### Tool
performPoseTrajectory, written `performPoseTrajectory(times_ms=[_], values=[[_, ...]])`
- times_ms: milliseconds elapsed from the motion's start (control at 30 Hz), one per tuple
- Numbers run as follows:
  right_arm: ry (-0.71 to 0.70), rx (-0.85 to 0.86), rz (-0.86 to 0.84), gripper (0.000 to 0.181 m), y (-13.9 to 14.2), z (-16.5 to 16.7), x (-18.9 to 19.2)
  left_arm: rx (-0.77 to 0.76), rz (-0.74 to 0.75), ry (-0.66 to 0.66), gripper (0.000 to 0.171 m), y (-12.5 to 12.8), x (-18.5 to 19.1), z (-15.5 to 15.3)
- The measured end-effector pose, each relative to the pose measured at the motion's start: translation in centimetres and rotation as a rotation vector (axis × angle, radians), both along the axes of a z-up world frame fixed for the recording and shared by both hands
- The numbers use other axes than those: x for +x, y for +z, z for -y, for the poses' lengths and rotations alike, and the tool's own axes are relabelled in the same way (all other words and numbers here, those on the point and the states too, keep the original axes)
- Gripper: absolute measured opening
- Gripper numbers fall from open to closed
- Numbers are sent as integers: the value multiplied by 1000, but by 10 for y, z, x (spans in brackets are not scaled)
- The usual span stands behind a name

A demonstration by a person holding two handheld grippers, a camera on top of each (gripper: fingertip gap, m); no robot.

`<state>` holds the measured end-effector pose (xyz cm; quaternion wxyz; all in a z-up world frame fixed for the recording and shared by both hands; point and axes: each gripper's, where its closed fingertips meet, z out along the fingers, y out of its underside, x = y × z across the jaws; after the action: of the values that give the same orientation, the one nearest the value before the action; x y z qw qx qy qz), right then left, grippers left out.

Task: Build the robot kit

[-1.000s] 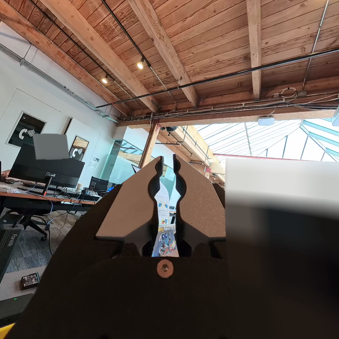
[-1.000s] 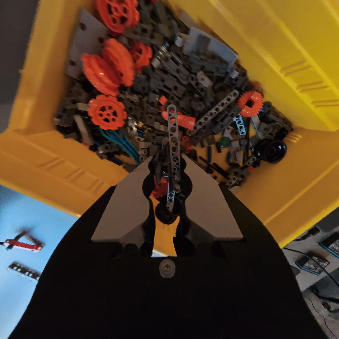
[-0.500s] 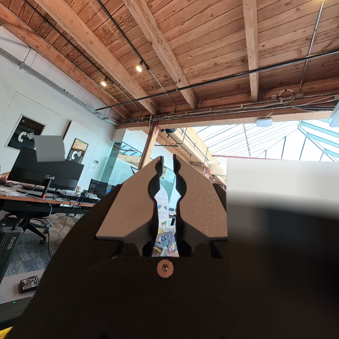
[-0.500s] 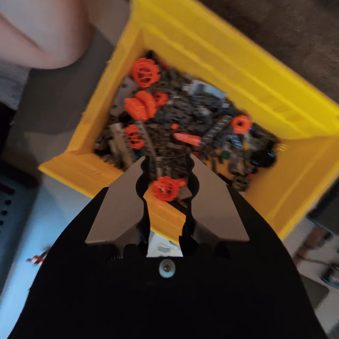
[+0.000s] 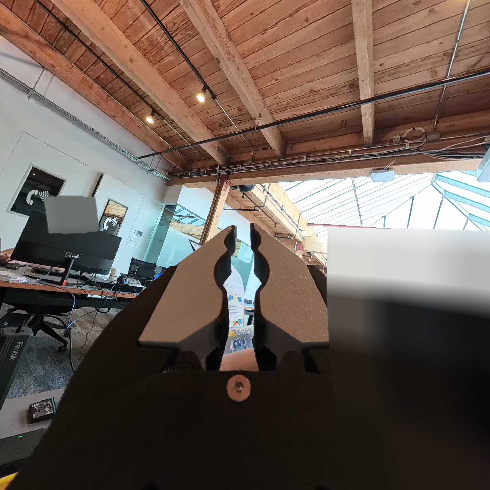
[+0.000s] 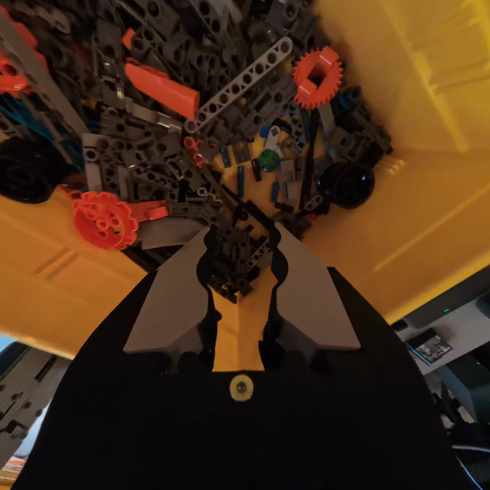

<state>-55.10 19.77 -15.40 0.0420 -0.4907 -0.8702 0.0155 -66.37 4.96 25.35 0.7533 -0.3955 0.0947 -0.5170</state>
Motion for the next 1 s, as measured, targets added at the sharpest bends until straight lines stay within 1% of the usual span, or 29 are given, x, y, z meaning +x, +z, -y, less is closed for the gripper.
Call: performPoseTrajectory(times_ms=[67,133,200,233,333,367,433,500,600,667,700,800,933,967,1000], values=[[18,25,44,43,-6,-8,-1,0,-1,-4,8,0,1,0],[48,39,64,37,-9,-11,-4,-1,-3,-6,8,0,2,0],[84,95,4,27,-6,-17,-19,-1,-4,-8,8,0,2,0],[100,81,-35,25,-3,-12,-27,0,-4,-8,8,0,2,0],[121,57,-129,24,6,0,-49,4,1,-5,8,0,1,1],[118,25,-132,25,6,6,-53,5,2,-4,8,1,1,1],[66,-30,-107,30,3,12,-57,5,-1,-3,8,0,2,1],[4,-43,-79,36,-5,11,-63,3,-4,-7,8,0,3,0],[-16,-32,-112,39,-10,11,-81,1,-4,-11,8,0,3,-1],[-63,-121,-77,41,-14,26,-86,2,-2,-8,8,0,3,0],[-84,-134,-55,43,-16,28,-88,3,-2,-7,8,0,3,0],[-76,-123,-17,40,-17,33,-91,3,-3,-11,8,0,4,0],[-31,-100,14,36,-12,42,-90,2,-2,-15,8,0,4,0],[-11,-124,29,16,-9,50,-88,2,-2,-15,8,0,4,0],[13,-175,39,0,-4,62,-85,2,-3,-14,8,0,4,0]])
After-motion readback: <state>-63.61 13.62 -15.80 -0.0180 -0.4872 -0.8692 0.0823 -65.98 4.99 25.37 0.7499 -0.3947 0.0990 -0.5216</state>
